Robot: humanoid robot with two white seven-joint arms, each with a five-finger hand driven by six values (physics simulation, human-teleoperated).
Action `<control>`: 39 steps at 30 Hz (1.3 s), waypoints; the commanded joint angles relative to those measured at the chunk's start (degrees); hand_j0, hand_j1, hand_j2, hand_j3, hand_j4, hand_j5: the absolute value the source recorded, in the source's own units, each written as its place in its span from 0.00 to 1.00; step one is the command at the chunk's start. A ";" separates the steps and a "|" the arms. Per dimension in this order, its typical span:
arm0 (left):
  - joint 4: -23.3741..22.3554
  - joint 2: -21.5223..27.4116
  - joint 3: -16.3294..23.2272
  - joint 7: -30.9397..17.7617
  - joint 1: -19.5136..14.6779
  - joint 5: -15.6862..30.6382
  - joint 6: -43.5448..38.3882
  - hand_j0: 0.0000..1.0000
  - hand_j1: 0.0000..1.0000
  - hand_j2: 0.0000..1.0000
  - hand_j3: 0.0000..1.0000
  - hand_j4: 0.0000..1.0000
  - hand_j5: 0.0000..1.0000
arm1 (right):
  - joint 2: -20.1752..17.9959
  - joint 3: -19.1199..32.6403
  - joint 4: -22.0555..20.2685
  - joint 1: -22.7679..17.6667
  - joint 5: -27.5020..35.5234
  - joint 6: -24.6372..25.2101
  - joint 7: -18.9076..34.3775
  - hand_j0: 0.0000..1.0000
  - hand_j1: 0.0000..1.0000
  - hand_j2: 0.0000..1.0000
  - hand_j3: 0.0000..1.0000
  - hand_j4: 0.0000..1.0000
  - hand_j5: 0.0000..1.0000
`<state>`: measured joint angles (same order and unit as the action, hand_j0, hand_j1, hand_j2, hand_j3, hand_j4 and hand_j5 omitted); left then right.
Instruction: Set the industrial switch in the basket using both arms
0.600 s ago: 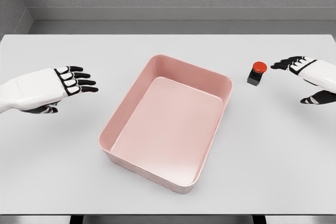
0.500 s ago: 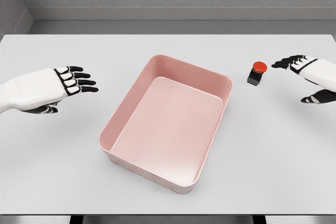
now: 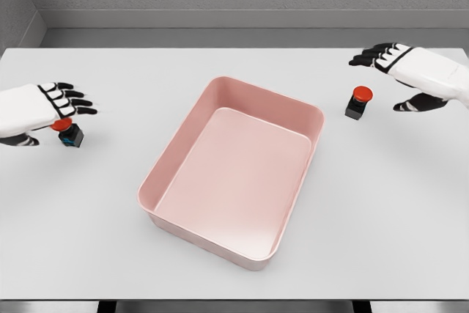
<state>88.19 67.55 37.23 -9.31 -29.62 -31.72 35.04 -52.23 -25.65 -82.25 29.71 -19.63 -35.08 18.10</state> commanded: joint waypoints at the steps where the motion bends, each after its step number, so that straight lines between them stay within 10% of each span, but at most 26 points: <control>1: -1.00 -1.02 0.03 -2.12 0.00 -0.71 -0.04 1.00 1.00 1.00 1.00 1.00 1.00 | 0.46 -2.12 -0.01 0.17 -1.55 0.08 0.00 1.00 1.00 1.00 1.00 1.00 1.00; 18: -5.31 -5.41 2.49 -2.38 -1.85 -5.72 -3.04 1.00 1.00 1.00 1.00 1.00 1.00 | 3.01 -2.47 1.66 1.49 -4.63 0.08 4.92 1.00 1.00 1.00 1.00 1.00 1.00; 39: -9.18 -8.66 5.74 -2.91 -4.75 -8.80 -3.04 0.75 0.75 0.75 0.75 0.75 0.75 | 13.74 -2.74 19.76 8.53 -13.24 0.08 6.07 1.00 1.00 1.00 1.00 1.00 1.00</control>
<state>79.25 58.80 42.98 -12.23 -34.37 -40.65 32.10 -39.41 -28.43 -63.94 38.32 -31.77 -35.11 24.19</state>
